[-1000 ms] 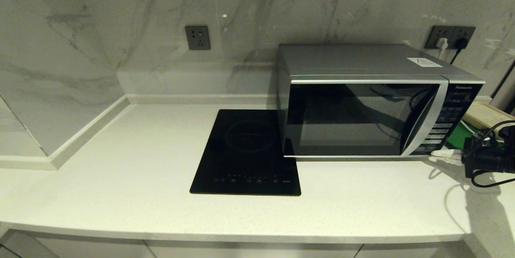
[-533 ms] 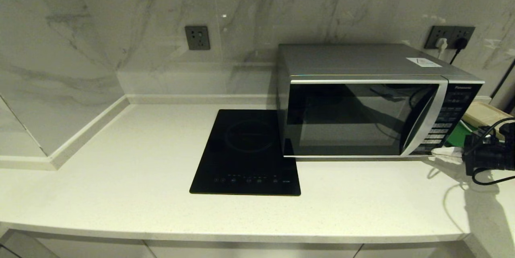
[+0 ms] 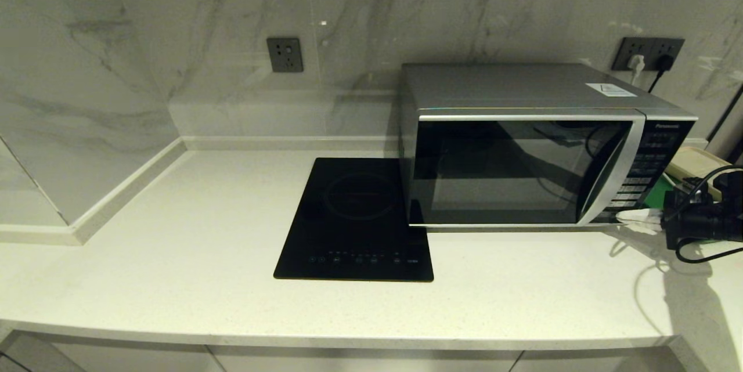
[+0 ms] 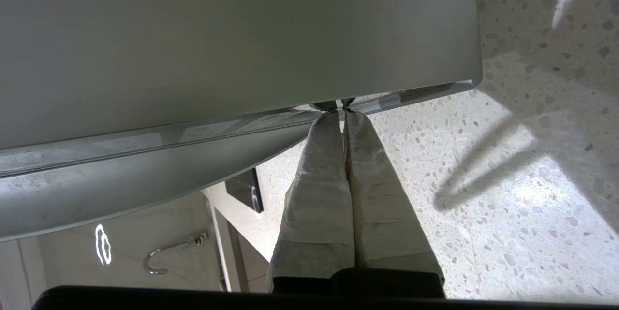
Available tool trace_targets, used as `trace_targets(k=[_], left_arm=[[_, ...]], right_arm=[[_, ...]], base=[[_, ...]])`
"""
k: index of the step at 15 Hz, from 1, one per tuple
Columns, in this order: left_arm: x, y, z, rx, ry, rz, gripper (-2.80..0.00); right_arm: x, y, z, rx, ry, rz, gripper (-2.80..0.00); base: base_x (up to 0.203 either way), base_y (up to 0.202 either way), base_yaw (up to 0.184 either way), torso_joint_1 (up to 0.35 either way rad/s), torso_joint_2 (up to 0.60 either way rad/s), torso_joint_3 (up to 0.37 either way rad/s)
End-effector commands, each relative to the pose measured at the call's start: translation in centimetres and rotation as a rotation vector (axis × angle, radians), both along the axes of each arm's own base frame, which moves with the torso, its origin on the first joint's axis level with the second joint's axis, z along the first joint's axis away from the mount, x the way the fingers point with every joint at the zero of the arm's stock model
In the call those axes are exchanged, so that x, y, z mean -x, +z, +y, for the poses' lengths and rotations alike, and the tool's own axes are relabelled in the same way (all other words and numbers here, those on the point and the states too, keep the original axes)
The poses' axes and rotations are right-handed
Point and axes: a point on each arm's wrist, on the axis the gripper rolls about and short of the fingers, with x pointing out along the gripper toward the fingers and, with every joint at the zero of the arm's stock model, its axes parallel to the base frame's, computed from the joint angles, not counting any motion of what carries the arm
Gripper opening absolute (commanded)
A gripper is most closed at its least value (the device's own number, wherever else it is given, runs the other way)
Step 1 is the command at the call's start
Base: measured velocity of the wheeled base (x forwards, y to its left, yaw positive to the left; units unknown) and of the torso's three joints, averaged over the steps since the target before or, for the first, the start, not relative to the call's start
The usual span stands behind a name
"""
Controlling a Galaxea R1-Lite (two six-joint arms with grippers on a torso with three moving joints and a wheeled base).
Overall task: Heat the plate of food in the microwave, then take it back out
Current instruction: Open the microwave oven
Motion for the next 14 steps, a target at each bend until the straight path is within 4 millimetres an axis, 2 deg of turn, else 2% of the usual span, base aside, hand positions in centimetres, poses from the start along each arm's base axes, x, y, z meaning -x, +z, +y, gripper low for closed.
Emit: trace_targets(k=[1, 3, 5, 8, 10, 12, 14], left_arm=[[0.0, 0.0, 0.0, 0.001, 0.0, 0.0, -2.8], [0.0, 0.0, 0.0, 0.001, 0.0, 0.0, -2.8], [0.0, 0.0, 0.0, 0.001, 0.0, 0.0, -2.8], [0.0, 0.0, 0.0, 0.001, 0.0, 0.0, -2.8], [0.0, 0.0, 0.0, 0.001, 0.0, 0.0, -2.8], [0.0, 0.0, 0.0, 0.001, 0.0, 0.0, -2.8], [0.0, 0.0, 0.0, 0.001, 0.0, 0.0, -2.8]], right_arm=[[0.2, -0.1, 0.0, -0.01, 0.001, 0.006, -2.8], [0.9, -0.5, -0.4, -0.02, -0.014, 0.023, -2.8], [2.6, -1.0, -1.1, -0.033, -0.039, 0.045, -2.8], [6.5, -2.0, -1.8, -0.003, -0.046, 0.045, -2.8], [9.9, -1.5, -1.8, 0.034, -0.048, 0.019, -2.8], [13.0, 0.2, -1.0, 0.1, -0.04, -0.033, -2.8], [15.3, 4.2, 0.2, 0.189, -0.038, -0.105, -2.8]], base=[[0.0, 0.0, 0.0, 0.0, 0.0, 0.0], [0.0, 0.0, 0.0, 0.0, 0.0, 0.0], [0.0, 0.0, 0.0, 0.0, 0.0, 0.0], [0.0, 0.0, 0.0, 0.0, 0.0, 0.0], [0.0, 0.0, 0.0, 0.0, 0.0, 0.0], [0.0, 0.0, 0.0, 0.0, 0.0, 0.0], [0.0, 0.0, 0.0, 0.002, 0.0, 0.019]])
